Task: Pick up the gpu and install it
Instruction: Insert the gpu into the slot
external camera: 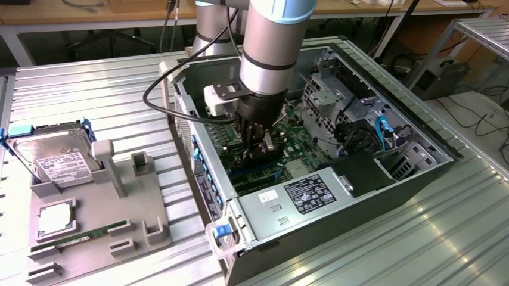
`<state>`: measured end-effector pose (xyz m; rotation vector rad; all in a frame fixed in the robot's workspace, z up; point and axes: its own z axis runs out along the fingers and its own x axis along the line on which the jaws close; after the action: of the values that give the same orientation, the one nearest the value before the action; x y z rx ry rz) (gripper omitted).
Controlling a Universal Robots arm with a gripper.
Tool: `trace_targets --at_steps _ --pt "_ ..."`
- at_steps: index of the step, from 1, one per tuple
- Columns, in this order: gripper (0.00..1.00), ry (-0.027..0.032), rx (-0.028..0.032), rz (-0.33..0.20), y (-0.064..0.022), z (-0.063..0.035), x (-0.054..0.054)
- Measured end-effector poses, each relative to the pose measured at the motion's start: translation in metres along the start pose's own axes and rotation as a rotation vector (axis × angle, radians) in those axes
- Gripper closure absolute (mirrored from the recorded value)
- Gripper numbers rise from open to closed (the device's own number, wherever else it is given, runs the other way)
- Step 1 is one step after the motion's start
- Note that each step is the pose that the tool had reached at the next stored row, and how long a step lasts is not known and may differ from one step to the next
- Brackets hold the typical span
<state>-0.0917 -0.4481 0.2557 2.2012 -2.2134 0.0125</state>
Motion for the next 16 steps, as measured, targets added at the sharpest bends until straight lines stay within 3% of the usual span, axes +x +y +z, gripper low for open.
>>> trace_targets --at_steps 7,16 --pt "0.74 -0.0003 0.0000 0.000 0.0000 -0.0056 0.0002" --pt "0.74 -0.0005 0.0000 -0.001 0.0012 -0.0041 0.0002"
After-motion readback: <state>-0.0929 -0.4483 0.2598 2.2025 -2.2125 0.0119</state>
